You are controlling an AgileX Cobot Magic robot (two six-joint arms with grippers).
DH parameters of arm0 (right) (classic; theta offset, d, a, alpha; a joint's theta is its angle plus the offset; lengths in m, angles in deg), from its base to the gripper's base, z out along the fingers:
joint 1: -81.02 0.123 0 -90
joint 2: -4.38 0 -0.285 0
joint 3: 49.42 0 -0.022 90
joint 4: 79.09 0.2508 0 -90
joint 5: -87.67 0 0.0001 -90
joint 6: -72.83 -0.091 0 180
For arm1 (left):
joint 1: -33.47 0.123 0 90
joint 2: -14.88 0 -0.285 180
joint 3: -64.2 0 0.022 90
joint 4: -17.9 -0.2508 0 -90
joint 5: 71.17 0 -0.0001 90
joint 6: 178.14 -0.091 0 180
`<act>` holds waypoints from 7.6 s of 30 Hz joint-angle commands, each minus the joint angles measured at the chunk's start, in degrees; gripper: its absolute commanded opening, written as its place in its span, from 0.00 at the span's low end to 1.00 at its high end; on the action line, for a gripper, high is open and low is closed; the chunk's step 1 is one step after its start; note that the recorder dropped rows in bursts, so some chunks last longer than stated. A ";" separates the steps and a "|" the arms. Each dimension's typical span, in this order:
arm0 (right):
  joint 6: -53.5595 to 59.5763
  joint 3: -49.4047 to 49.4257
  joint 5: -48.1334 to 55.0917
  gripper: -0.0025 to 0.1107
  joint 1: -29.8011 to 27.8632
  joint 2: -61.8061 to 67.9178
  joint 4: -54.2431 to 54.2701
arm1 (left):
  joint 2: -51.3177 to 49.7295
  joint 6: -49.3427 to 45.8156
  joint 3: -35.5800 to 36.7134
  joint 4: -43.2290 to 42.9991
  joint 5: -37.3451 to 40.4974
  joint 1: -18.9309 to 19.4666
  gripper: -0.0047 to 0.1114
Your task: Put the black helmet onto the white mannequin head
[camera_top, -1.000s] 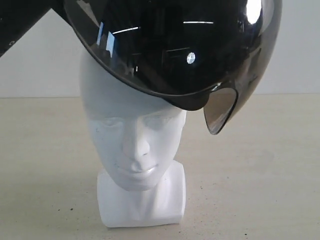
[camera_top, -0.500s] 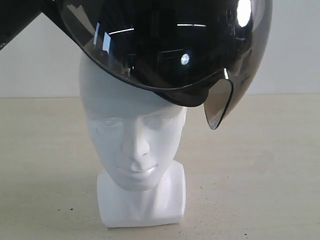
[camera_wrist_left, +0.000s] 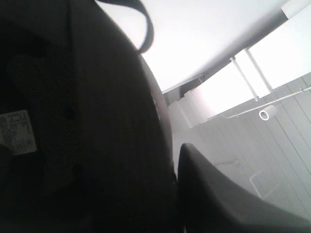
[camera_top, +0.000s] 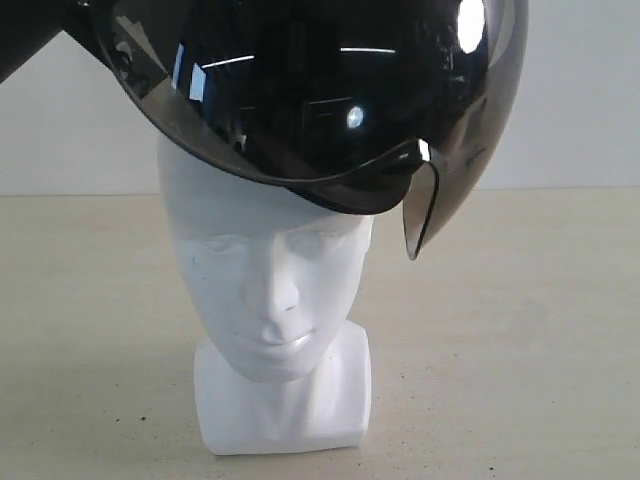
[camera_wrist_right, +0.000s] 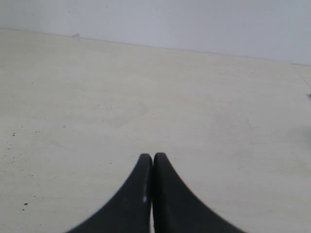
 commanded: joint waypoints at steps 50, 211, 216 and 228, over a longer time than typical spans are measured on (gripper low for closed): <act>0.00 -0.02 -0.85 0.02 -0.21 -0.28 -0.15 | 1.13 -7.40 4.99 -5.63 6.38 6.90 0.08; 0.00 -0.02 -0.33 0.02 -0.21 -0.28 -0.15 | 2.87 -6.20 15.18 -33.89 4.37 31.06 0.74; 0.00 -0.02 -0.33 0.02 -0.21 -0.28 -0.15 | 2.87 -5.42 15.18 -35.59 4.23 34.62 0.74; 0.00 -0.02 -0.33 0.02 -0.21 -0.28 -0.15 | 2.87 -5.41 15.18 -35.59 -1.13 40.71 0.73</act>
